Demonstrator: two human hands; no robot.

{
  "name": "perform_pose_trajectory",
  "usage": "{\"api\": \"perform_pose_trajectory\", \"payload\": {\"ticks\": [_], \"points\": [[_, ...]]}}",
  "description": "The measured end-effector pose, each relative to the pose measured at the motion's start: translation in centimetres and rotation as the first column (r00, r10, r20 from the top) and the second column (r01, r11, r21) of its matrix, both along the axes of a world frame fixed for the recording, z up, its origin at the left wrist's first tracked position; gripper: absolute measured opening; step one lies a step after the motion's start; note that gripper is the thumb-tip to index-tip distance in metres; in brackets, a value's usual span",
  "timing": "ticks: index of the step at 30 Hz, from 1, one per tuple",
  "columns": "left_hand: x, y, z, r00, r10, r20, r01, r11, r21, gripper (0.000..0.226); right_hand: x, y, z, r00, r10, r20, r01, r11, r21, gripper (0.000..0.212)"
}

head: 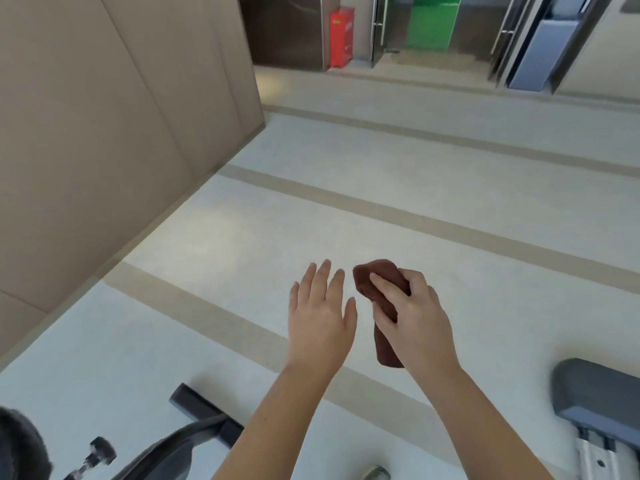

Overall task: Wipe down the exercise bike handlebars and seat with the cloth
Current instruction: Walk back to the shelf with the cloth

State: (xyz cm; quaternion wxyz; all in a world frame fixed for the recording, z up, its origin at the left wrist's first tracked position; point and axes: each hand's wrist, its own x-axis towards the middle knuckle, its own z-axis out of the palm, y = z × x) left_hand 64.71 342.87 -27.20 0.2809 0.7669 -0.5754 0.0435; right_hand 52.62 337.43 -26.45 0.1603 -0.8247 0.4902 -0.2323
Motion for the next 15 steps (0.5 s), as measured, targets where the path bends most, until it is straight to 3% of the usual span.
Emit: {"api": "perform_pose_trajectory", "payload": {"ticks": [15], "points": [[-5.4, -22.6, -2.3, 0.965, -0.257, -0.045, 0.260, 0.963, 0.068, 0.038, -7.2, -19.2, -1.6, 0.950, -0.309, 0.045, 0.306, 0.950, 0.061, 0.040]]}}
